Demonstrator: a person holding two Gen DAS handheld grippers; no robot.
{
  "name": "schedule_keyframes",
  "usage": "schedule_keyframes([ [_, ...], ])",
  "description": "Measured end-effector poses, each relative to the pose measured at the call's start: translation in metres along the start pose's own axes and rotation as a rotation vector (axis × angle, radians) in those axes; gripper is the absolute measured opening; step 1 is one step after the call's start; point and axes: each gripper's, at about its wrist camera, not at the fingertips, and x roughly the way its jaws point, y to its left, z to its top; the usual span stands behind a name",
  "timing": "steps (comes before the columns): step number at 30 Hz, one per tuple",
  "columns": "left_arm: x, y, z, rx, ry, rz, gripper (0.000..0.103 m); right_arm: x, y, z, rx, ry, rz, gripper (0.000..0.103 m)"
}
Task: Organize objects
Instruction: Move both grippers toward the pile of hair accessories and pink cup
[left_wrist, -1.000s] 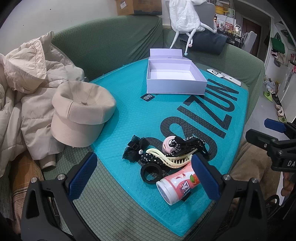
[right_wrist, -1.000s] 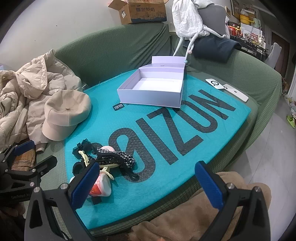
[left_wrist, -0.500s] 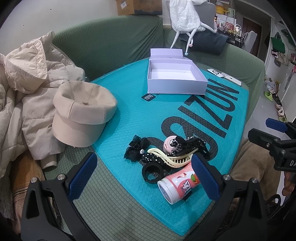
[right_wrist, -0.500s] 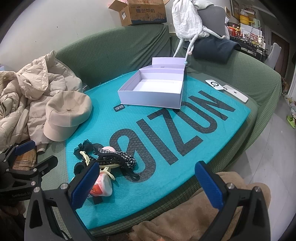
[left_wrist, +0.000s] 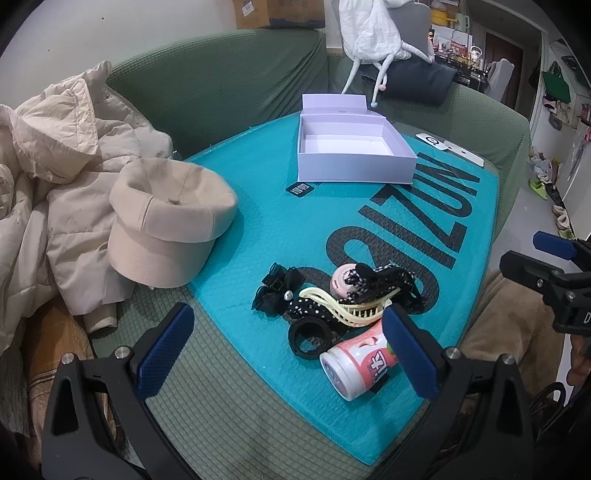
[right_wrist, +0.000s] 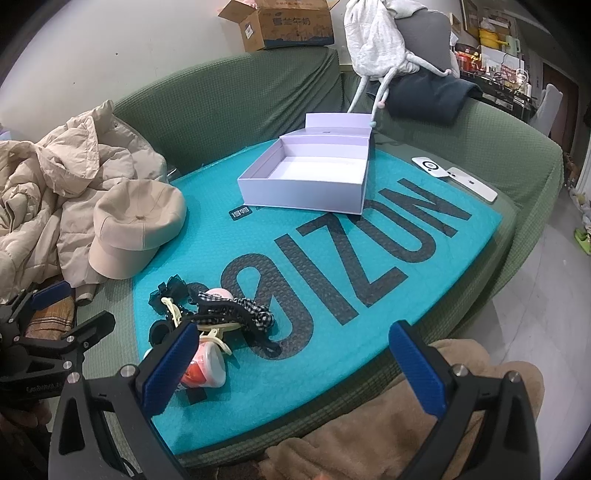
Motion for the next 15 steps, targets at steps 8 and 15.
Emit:
schedule_keyframes([
  [8, 0.003, 0.0, -0.007, -0.004, 0.012, -0.013, 0.102, 0.006, 0.002, -0.008, -0.009, 0.022, 0.016, 0.103],
  [15, 0.01, 0.0, -0.014, -0.009, 0.032, -0.021, 0.102, 0.013, 0.001, -0.017, -0.011, 0.051, 0.032, 0.103],
])
